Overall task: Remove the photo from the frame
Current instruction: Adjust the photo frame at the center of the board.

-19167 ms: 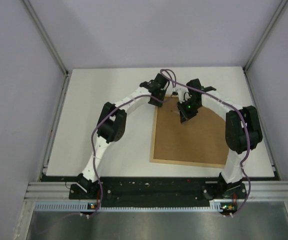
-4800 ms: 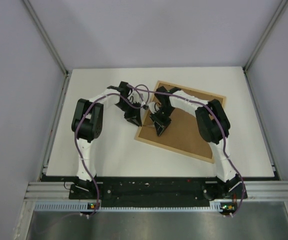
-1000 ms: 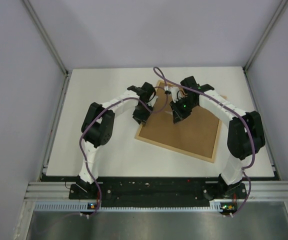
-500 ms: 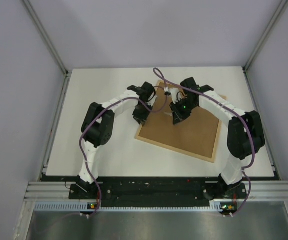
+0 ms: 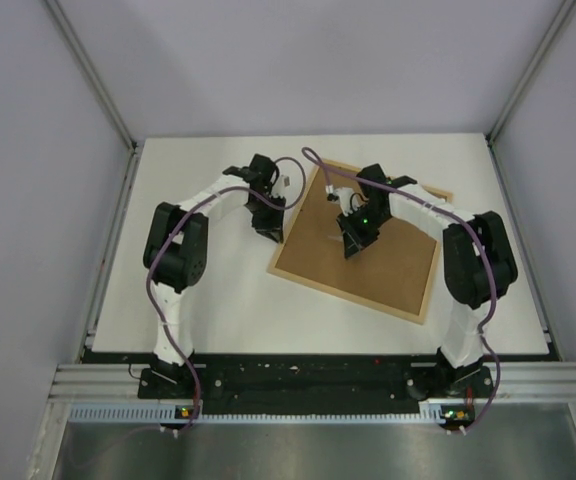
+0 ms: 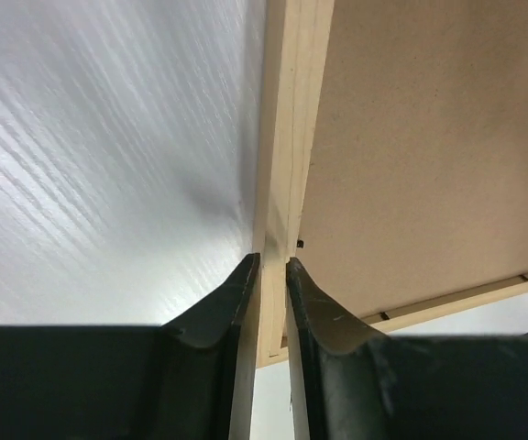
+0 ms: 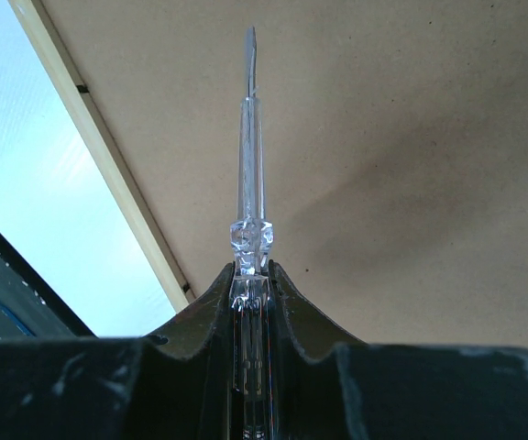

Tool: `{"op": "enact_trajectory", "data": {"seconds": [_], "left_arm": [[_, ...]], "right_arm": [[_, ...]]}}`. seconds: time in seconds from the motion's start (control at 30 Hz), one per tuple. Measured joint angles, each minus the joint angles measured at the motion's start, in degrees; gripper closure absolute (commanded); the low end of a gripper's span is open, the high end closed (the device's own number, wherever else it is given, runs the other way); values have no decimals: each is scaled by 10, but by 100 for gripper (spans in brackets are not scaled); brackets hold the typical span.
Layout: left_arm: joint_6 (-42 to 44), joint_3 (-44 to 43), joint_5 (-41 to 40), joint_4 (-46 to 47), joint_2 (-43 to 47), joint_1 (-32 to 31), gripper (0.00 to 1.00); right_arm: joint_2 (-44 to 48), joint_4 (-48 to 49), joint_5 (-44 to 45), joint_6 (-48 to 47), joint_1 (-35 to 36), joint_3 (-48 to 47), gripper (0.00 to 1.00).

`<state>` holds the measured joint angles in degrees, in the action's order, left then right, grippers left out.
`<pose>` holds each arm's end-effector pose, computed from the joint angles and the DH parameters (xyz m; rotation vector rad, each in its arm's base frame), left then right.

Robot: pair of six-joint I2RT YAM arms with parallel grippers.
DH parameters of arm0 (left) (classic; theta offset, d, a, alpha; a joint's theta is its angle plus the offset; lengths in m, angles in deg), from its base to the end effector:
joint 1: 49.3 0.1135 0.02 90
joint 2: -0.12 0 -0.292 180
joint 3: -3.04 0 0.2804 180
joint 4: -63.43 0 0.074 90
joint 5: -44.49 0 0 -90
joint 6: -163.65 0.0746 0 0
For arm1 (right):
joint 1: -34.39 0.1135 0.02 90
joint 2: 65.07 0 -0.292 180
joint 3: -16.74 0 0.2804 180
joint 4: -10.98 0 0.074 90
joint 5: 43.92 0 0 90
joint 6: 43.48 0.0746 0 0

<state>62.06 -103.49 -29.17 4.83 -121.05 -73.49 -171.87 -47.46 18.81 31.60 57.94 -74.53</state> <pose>0.4333 -0.2176 0.1531 0.3798 2.8805 -0.5283 0.3652 0.1965 0.1831 -1.0185 2.6271 0.7110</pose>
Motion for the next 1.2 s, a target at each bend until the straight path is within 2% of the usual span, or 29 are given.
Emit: {"op": "enact_trajectory", "data": {"seconds": [0.1, 0.13, 0.37, 0.53, 0.8, 1.2], "left_arm": [[-14, 5, 26, 11, 9, 16, 100], [-17, 5, 31, 15, 12, 18, 97], [-17, 5, 51, 28, 30, 14, 73], [4, -7, 14, 20, 33, -5, 49], [25, -15, -64, -2, 29, -56, 45], [43, -23, -162, -8, -10, -61, 45]], "right_arm": [[-8, 1, 0, 0, 0, 2, 100], [-9, 2, 0, 0, 0, 3, 100], [-9, 4, 0, 2, 0, 3, 100], [-9, 7, 0, 5, 0, 3, 100], [-9, 7, 0, 6, 0, 3, 100], [-9, 7, 0, 6, 0, 3, 100]]}}
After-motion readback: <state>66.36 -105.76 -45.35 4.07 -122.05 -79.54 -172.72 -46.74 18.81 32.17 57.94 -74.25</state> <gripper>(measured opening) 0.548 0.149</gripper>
